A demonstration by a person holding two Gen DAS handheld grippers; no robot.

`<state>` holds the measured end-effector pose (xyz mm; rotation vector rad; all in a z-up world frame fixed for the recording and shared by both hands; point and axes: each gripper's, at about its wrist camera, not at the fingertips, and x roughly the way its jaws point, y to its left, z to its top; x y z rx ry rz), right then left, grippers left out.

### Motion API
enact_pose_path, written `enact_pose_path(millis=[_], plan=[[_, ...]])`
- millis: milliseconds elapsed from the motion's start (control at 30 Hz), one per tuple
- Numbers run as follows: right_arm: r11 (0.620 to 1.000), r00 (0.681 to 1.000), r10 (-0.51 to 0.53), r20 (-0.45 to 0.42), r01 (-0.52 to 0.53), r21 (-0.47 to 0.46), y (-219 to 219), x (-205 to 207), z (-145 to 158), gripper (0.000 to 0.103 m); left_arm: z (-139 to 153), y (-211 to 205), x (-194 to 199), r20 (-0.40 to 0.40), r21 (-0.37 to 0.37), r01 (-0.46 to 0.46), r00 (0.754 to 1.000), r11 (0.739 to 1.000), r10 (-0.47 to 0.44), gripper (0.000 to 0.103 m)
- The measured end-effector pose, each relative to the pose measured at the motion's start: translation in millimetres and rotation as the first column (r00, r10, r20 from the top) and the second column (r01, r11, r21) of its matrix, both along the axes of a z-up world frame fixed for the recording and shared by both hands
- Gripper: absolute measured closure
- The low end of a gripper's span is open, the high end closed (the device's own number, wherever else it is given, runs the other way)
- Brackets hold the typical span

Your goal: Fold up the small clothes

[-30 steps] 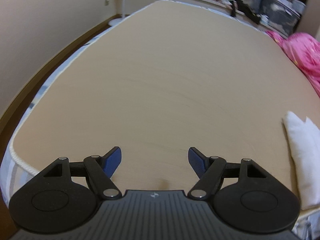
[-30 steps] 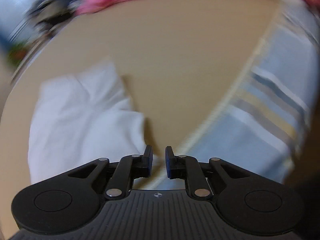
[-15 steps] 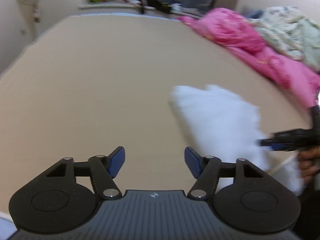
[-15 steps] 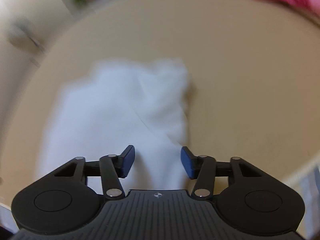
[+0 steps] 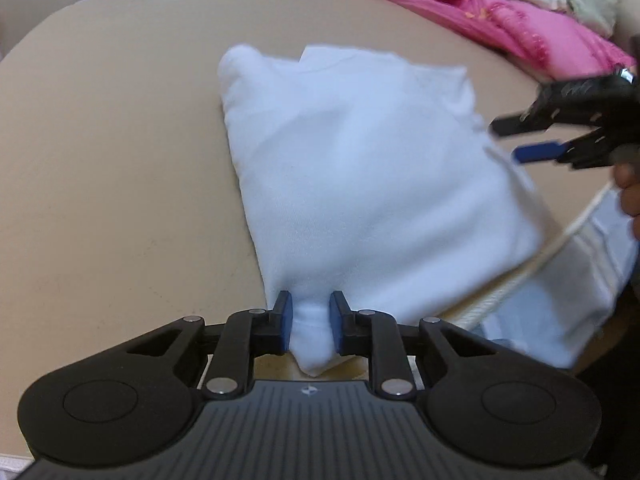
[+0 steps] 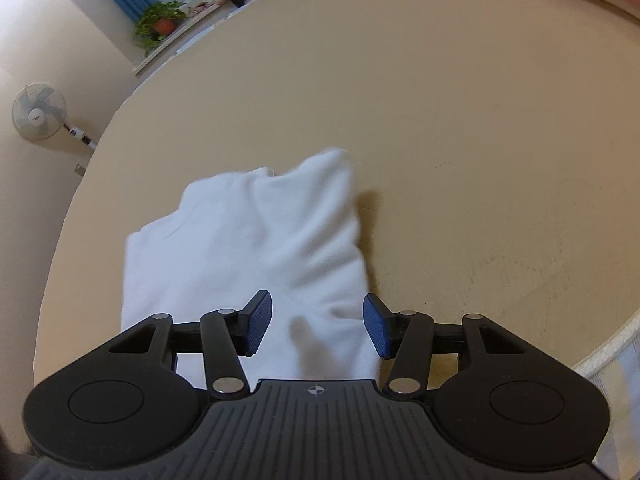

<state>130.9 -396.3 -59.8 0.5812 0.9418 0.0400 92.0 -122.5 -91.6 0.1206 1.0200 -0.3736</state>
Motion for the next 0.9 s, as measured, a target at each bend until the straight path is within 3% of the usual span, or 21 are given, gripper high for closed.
enact_pose_path(millis=[67,133,200,367,500,567,633,700,800,900], plan=[[1.0,1.0,0.013,-0.025,-0.013,-0.017,2,4,-4,0.05,13,6,12,-0.018,-0.054,-0.022,1.0,0.998,0.021,0.072],[0.999,0.999,0.019,-0.045,-0.021,-0.035,2,7,-5,0.05,28,12,27,0.032,-0.074,-0.059,0.998,0.995,0.061,0.039],[0.999,0.997,0.014,-0.076,-0.017,-0.043,2,10,-7,0.049,34,13,48,0.063,-0.096,-0.12,0.99,0.988,0.126,0.029],[1.0,0.99,-0.015,-0.144,0.016,0.005,1,18,-19,0.048,3,18,110,-0.139,-0.256,-0.273,0.96,0.927,0.245,0.029],[0.998,0.986,-0.043,-0.161,0.05,0.04,1,19,-26,0.047,-24,16,134,-0.232,-0.302,-0.341,0.932,0.89,0.279,0.028],[0.997,0.986,-0.05,-0.158,0.058,0.05,1,20,-28,0.047,-27,17,136,-0.228,-0.317,-0.354,0.929,0.88,0.291,0.032],[0.997,0.987,-0.056,-0.153,0.065,0.052,3,20,-29,0.047,-21,19,137,-0.221,-0.325,-0.35,0.931,0.878,0.29,0.054],[0.996,0.99,-0.052,-0.133,0.06,0.063,5,18,-27,0.066,-11,24,135,-0.204,-0.338,-0.319,0.943,0.886,0.262,0.066],[0.995,0.993,-0.07,-0.097,0.077,0.067,15,18,-23,0.073,19,35,129,-0.142,-0.35,-0.26,0.964,0.9,0.223,0.068],[0.991,0.999,-0.033,-0.033,0.037,0.127,36,24,-16,0.075,56,62,129,-0.043,-0.303,-0.261,0.964,0.916,0.261,0.067]])
